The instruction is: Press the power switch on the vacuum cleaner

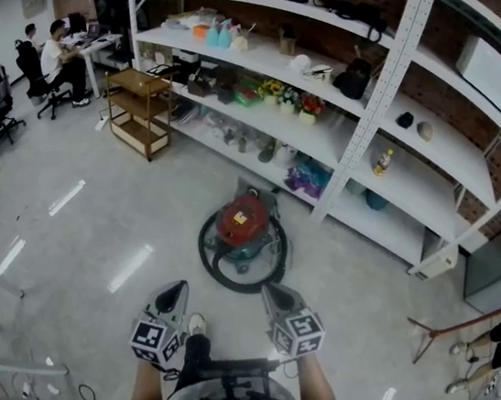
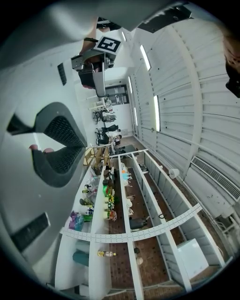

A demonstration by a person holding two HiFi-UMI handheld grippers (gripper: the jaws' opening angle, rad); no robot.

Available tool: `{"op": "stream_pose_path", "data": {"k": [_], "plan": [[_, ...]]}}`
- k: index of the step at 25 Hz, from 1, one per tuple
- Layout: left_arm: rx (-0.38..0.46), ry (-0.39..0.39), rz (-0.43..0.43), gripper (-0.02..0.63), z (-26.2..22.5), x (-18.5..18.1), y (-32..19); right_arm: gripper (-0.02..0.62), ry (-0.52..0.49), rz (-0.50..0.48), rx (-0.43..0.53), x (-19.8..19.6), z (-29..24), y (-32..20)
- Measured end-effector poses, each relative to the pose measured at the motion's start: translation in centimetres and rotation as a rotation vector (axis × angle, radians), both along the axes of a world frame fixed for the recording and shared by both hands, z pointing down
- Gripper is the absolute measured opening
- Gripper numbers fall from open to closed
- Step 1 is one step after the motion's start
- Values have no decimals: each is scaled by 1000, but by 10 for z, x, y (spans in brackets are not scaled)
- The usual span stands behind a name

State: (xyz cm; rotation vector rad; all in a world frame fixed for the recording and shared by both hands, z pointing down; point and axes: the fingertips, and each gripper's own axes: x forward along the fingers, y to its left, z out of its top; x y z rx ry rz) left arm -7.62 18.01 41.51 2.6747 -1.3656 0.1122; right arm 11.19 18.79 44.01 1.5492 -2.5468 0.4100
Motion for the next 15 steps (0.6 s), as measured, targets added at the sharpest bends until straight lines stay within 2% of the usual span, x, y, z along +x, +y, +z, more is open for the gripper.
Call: {"op": "stream_pose_path", "data": {"k": [12,15], "plan": [[7,-20,72,8,0,-11,-131,12,5,66,-6,-13,5,-113],[2,-45,92,8,7,-19,-165,12,16,82,-1,-19,8,-144]]}}
